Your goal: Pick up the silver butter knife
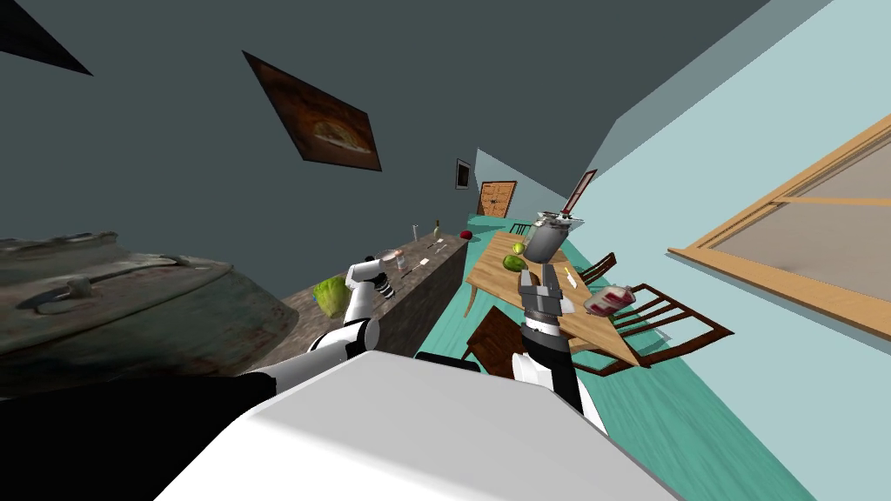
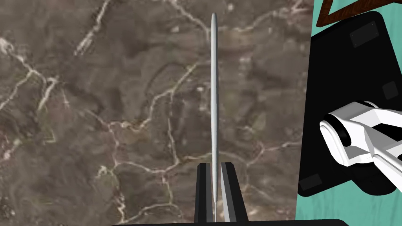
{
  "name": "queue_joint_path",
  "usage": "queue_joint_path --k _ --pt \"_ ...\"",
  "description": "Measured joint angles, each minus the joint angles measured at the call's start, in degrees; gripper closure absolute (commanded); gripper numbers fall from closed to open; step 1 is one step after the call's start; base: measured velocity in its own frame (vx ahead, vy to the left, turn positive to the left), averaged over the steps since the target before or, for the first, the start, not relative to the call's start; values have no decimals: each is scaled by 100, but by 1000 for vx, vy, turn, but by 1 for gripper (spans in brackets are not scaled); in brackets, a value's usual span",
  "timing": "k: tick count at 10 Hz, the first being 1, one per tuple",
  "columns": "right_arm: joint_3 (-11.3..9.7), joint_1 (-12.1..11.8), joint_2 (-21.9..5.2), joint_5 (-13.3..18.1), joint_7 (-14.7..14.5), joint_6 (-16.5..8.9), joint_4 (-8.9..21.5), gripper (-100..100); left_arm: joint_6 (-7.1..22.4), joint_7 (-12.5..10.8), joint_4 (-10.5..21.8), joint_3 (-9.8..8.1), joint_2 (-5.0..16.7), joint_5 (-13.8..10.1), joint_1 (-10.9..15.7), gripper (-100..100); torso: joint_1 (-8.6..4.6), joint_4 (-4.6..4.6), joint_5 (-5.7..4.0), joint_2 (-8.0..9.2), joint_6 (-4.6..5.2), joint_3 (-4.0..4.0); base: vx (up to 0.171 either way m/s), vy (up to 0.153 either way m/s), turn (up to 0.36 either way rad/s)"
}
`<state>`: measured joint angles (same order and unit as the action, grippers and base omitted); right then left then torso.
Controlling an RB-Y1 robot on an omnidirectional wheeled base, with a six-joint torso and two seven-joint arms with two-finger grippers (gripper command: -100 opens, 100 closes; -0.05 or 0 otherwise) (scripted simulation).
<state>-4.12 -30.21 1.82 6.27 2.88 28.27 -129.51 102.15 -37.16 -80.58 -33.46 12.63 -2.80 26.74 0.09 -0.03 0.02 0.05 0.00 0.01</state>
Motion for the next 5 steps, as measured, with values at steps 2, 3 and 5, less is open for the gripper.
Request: queue_joint_path --k 2,3,5 --pt "0 0 0 0 0 0 0 0 93 -1 -75 -5 22 5 30 100 2 3 -2 -2 0 0 8 11 -34" --pt "0 0 0 0 0 0 0 0 216 -1 -166 -18 52 2 61 100 3 3 -1 -1 -2 1 3 8 -13" --pt "0 0 0 0 0 0 0 0 327 -14 -239 -23 65 9 92 0 2 1 2 2 -4 1 0 0 0"
